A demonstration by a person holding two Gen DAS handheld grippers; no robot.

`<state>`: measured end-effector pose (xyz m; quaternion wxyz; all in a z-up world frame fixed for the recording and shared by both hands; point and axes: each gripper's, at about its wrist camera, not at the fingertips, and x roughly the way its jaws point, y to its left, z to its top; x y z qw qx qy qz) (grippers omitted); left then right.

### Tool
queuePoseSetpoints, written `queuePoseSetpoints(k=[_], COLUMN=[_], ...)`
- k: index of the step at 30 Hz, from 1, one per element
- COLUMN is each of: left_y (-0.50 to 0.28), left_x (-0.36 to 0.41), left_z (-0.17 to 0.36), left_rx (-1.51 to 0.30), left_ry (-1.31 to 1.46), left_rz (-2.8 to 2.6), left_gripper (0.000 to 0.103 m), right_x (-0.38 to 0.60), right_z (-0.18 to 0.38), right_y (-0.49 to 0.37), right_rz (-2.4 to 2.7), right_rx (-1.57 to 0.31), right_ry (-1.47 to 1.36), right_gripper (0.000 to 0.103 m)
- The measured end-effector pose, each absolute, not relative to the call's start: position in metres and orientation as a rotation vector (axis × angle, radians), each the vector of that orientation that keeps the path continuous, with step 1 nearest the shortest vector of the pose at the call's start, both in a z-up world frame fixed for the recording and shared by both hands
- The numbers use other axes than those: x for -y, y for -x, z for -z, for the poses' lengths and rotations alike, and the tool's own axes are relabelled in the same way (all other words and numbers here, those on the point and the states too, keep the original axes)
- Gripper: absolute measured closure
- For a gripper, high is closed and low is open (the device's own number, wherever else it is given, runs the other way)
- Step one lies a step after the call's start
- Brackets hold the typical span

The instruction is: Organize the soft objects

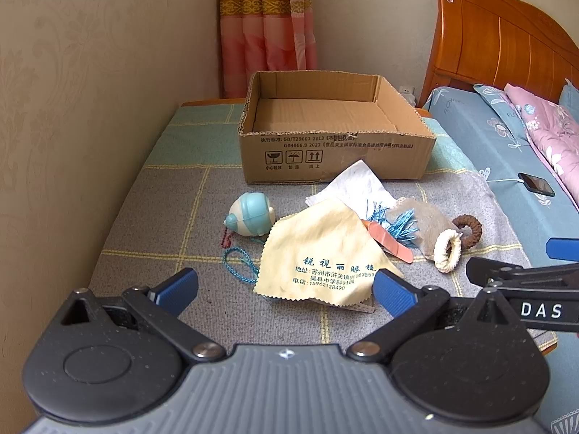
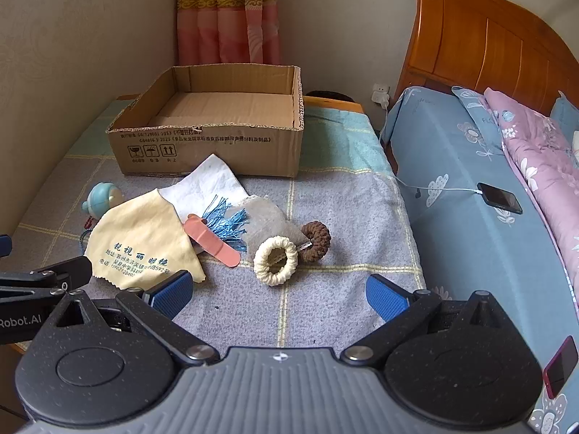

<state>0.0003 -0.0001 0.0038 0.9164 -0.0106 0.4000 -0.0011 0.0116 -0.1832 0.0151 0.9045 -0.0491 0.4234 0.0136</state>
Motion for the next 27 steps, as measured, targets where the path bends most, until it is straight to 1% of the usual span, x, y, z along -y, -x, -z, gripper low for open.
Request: queuePoseSetpoints(k=[27], left_y=[-0.0048], left_x=[-0.0007], left_z=[-0.0042], left_rx=[-0.825], left_ry=[0.016], left_rz=[0.005], left_gripper=[0.001], right_x=[0.1818], right_z=[-0.0145], right_y=[-0.014], right_rz=[-0.021], right_rx=[-0.87], right_ry=[0.115], right_gripper=[0.0])
